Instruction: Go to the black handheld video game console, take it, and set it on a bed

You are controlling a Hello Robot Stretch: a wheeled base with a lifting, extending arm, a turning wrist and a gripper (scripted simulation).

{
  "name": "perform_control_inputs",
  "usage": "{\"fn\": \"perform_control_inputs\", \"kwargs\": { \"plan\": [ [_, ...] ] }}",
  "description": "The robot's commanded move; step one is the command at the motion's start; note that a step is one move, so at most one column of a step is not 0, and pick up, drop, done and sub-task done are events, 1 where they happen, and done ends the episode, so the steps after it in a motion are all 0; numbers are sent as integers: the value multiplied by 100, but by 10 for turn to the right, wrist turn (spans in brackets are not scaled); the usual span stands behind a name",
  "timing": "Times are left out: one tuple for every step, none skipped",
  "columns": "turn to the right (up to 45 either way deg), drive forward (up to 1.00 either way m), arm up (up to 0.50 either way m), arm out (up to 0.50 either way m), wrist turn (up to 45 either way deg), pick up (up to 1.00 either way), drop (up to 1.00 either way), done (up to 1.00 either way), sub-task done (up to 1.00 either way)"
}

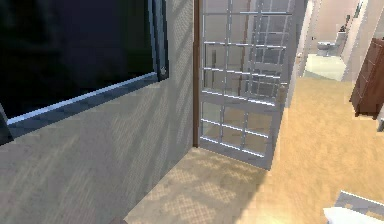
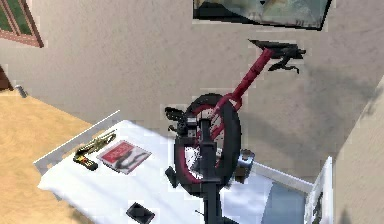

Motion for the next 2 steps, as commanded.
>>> {"fn": "perform_control_inputs", "kwargs": {
  "plan": [
    [0,0,0,-8,0,0,0,0,0],
    [0,0,0,0,0,0,0,100,0]
  ]
}}
